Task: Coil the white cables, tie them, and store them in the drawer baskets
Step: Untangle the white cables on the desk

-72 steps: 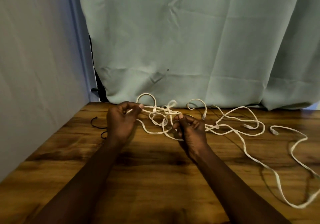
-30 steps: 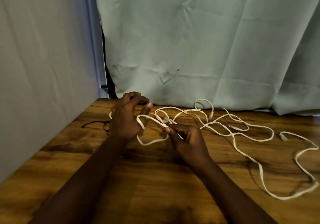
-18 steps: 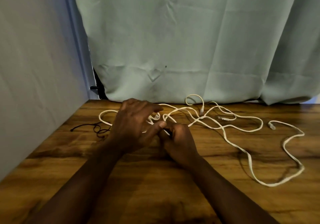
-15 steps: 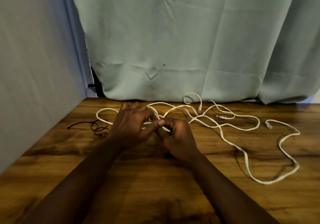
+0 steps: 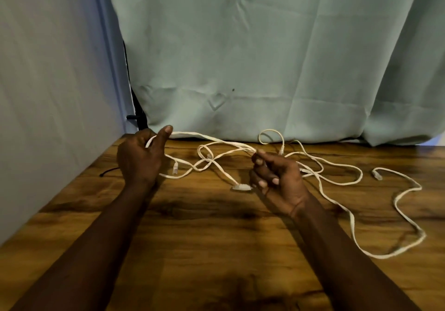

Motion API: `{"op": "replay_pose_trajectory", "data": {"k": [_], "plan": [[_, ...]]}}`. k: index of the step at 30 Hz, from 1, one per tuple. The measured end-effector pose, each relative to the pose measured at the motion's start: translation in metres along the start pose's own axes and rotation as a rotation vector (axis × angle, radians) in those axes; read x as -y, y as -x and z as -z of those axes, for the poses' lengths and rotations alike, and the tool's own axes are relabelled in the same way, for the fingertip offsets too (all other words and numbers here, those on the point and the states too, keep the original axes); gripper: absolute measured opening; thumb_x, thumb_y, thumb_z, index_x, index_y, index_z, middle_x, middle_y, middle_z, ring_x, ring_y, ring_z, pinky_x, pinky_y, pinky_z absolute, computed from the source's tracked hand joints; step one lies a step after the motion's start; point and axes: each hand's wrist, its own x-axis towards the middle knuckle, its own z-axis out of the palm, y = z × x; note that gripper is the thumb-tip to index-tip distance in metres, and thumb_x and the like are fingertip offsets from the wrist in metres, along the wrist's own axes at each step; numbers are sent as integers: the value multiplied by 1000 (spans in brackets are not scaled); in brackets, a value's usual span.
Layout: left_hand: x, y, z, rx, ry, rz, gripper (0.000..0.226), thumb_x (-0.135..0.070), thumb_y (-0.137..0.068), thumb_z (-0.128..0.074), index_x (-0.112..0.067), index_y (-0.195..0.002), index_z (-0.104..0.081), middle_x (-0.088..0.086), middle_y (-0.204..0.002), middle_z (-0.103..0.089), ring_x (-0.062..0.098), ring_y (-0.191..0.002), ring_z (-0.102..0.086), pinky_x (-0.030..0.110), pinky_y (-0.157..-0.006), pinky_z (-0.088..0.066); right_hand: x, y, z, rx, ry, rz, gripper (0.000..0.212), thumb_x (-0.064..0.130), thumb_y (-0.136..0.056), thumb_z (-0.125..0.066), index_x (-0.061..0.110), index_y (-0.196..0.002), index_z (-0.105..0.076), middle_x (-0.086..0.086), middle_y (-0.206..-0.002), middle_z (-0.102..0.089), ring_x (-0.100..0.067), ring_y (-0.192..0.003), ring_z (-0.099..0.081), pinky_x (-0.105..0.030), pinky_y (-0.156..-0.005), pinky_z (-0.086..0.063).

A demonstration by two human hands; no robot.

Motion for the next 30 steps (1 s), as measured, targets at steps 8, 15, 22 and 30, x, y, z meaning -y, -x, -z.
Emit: {"op": "replay_pose_trajectory", "data": {"k": [8,15,22,30], "plan": [[14,-2,-5,-61,-166,38,50,-70,-91,-56,-24,-73,-67,3,-71,-68,25,-69,-64,41,-67,-52,15,4,1,231,-298,-77,31,29,-103,-41,15,-83,-61,7,-48,-26,-8,-41,-25,-24,-53,-39],[2,4,-7,103,-530,-298,32,-49,-97,-62,-22,-98,-79,12,-97,-75,38,-85,-69,42,-80,-47,24,-9,-30,234,-238,-36,44,40,-106,-31,17,-75,-52,6,-55,-24,-10,-44,-21,-28,-47,-15],[-14,17,-23,370,-495,-839,23,-44,-94,-59,-27,-91,-73,0,-87,-68,26,-70,-65,36,-68,-43,32,-63,-68,-160,367,213,39,30,-112,-32,17,-81,-52,2,-60,-50,-14,-54,-45,-24,-49,-30],[-21,24,-33,359,-321,-960,19,-37,-91,-56,-23,-93,-68,0,-89,-65,27,-84,-57,39,-72,-33,-16,-68,-46,-138,1305,372,38,41,-110,-37,27,-81,-56,4,-72,-65,-13,-69,-63,-37,-68,-51]]}}
